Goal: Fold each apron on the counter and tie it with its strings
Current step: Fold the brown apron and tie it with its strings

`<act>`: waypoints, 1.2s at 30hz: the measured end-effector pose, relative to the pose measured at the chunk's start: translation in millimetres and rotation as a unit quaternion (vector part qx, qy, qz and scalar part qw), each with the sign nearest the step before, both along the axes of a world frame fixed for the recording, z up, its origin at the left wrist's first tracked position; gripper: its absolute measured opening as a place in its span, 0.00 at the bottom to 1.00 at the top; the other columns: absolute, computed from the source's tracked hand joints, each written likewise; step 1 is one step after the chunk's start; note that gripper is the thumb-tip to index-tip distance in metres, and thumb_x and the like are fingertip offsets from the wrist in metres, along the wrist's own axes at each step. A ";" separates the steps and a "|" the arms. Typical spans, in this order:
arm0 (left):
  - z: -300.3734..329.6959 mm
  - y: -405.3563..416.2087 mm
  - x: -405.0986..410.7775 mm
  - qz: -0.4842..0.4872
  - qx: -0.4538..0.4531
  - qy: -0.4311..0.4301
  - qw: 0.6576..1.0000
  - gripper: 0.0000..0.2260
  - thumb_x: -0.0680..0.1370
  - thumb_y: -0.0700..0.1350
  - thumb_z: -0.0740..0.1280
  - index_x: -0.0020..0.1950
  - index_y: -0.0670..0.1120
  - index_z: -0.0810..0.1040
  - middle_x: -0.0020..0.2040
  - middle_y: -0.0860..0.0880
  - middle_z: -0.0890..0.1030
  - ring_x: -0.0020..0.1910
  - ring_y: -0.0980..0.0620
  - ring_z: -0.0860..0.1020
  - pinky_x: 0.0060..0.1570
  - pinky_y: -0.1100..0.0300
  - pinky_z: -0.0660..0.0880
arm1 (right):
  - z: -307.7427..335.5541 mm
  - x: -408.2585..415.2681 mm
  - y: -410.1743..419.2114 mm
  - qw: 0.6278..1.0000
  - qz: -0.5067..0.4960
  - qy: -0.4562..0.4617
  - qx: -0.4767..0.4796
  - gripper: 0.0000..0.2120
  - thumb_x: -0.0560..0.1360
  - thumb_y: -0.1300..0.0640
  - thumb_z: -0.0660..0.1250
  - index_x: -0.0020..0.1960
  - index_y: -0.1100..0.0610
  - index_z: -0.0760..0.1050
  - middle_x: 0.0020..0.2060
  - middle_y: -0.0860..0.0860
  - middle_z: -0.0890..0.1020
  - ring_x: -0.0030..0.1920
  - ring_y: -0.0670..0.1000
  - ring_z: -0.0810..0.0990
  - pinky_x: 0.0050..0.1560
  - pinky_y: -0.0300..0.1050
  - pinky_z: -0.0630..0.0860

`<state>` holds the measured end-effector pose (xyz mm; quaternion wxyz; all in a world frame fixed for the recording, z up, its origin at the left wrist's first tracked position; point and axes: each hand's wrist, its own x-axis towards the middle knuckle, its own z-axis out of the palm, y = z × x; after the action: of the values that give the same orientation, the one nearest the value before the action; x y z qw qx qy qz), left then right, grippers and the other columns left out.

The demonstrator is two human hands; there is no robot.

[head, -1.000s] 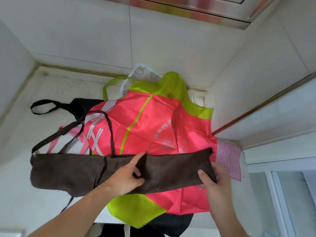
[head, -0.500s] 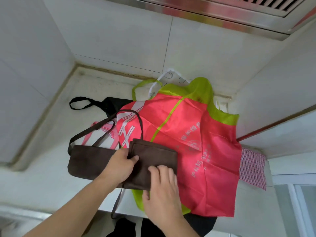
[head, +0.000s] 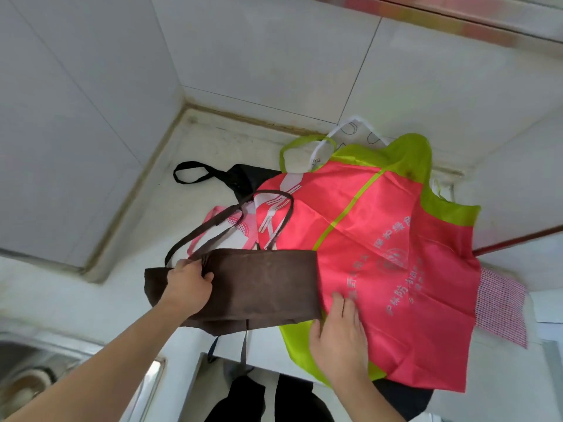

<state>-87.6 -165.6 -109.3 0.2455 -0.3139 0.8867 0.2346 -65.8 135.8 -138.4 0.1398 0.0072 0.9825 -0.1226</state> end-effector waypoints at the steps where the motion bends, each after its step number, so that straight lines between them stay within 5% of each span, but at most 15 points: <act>1: -1.6 -3.6 2.0 0.004 0.011 0.002 1.000 0.14 0.85 0.46 0.62 0.66 0.40 0.77 0.66 0.38 0.76 0.64 0.34 0.76 0.70 0.45 0.69 | 0.1 -1.6 -3.1 0.997 -0.035 -0.038 -0.057 0.28 0.70 0.57 0.71 0.69 0.53 0.69 0.56 0.52 0.78 0.59 0.57 0.80 0.57 0.54 0.79; 4: -1.5 -7.5 6.8 0.000 0.033 0.002 0.999 0.13 0.85 0.44 0.62 0.65 0.39 0.75 0.61 0.38 0.81 0.62 0.37 0.79 0.65 0.48 0.72 | 4.9 -13.7 -9.9 0.924 -0.163 -0.164 -0.303 0.23 0.65 0.59 0.66 0.58 0.42 0.74 0.47 0.44 0.83 0.53 0.52 0.83 0.51 0.49 0.78; 8: 0.9 -8.9 10.4 0.013 0.062 -0.002 0.998 0.10 0.85 0.44 0.61 0.64 0.41 0.76 0.48 0.46 0.80 0.53 0.42 0.80 0.59 0.53 0.72 | 6.2 -40.3 -19.6 0.778 -0.330 -0.254 -0.471 0.18 0.67 0.51 0.72 0.56 0.53 0.79 0.54 0.53 0.85 0.54 0.58 0.85 0.40 0.50 0.81; 11: 4.3 -6.8 11.2 0.037 0.101 -0.005 0.994 0.11 0.85 0.45 0.62 0.65 0.44 0.76 0.47 0.50 0.79 0.50 0.47 0.77 0.60 0.54 0.72 | 7.4 -50.0 -20.4 0.825 -0.267 -0.246 -0.432 0.06 0.77 0.60 0.73 0.54 0.54 0.83 0.49 0.53 0.88 0.53 0.58 0.87 0.54 0.57 0.83; 13: 8.1 -2.5 9.6 0.060 0.133 -0.005 0.989 0.13 0.85 0.46 0.62 0.67 0.45 0.76 0.55 0.46 0.82 0.56 0.44 0.79 0.64 0.51 0.72 | 11.0 -50.7 -12.0 0.858 -0.219 -0.218 -0.411 0.09 0.78 0.65 0.70 0.53 0.55 0.86 0.48 0.51 0.89 0.52 0.55 0.87 0.61 0.58 0.81; 17: 13.4 26.0 -0.2 0.047 0.183 0.019 0.982 0.14 0.84 0.50 0.64 0.68 0.45 0.76 0.61 0.45 0.82 0.62 0.42 0.79 0.65 0.51 0.72 | 33.8 -44.9 25.5 0.884 -0.234 -0.121 -0.386 0.11 0.78 0.68 0.69 0.52 0.54 0.85 0.45 0.47 0.89 0.48 0.50 0.87 0.53 0.52 0.82; 22: -0.5 89.1 -7.4 -0.025 0.227 0.042 0.973 0.10 0.84 0.50 0.65 0.46 0.48 0.77 0.45 0.51 0.82 0.47 0.48 0.80 0.46 0.54 0.72 | 36.2 -18.9 84.4 0.934 -0.297 -0.027 -0.198 0.07 0.76 0.59 0.75 0.50 0.52 0.78 0.43 0.49 0.83 0.50 0.59 0.82 0.53 0.58 0.79; 24: -5.1 99.9 -4.6 -0.012 0.208 0.043 0.977 0.15 0.84 0.50 0.64 0.39 0.47 0.71 0.38 0.49 0.78 0.42 0.46 0.78 0.40 0.53 0.68 | 24.6 -6.6 90.4 0.968 -0.222 0.007 -0.114 0.24 0.69 0.58 0.80 0.61 0.56 0.73 0.54 0.52 0.76 0.58 0.60 0.76 0.61 0.58 0.75; 26: -7.1 109.3 -5.2 0.007 0.197 0.056 0.979 0.16 0.85 0.49 0.63 0.39 0.47 0.70 0.40 0.48 0.78 0.44 0.43 0.78 0.43 0.52 0.68 | 14.9 7.7 94.3 0.994 -0.082 0.017 -0.066 0.39 0.63 0.54 0.81 0.71 0.56 0.70 0.64 0.54 0.70 0.65 0.58 0.69 0.68 0.56 0.70; 29: -3.8 107.9 -4.4 0.008 0.170 0.061 0.984 0.14 0.85 0.49 0.62 0.44 0.43 0.75 0.43 0.46 0.81 0.47 0.41 0.80 0.49 0.50 0.74 | 6.8 20.0 89.0 0.998 0.062 -0.021 0.006 0.46 0.62 0.48 0.75 0.78 0.50 0.64 0.71 0.52 0.66 0.70 0.56 0.67 0.70 0.54 0.72; 33: -4.6 95.3 2.7 -0.062 0.022 0.059 0.996 0.12 0.85 0.51 0.62 0.47 0.44 0.77 0.54 0.48 0.77 0.57 0.42 0.77 0.63 0.38 0.75 | -0.5 22.3 82.0 1.000 -0.007 -0.023 -0.002 0.40 0.64 0.53 0.74 0.74 0.53 0.67 0.66 0.53 0.70 0.65 0.59 0.73 0.60 0.57 0.79; 36: -10.9 82.4 6.0 -0.083 -0.005 0.022 0.996 0.12 0.85 0.51 0.60 0.56 0.45 0.80 0.59 0.44 0.76 0.62 0.41 0.76 0.67 0.40 0.74 | -0.8 22.7 78.0 0.999 -0.037 0.003 -0.019 0.34 0.67 0.56 0.71 0.73 0.53 0.67 0.63 0.52 0.72 0.61 0.59 0.77 0.55 0.56 0.80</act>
<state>-81.6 -83.1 -120.2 0.2429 -0.2349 0.9161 0.2157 -43.1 213.8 -139.1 0.1322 0.0404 0.9795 -0.1468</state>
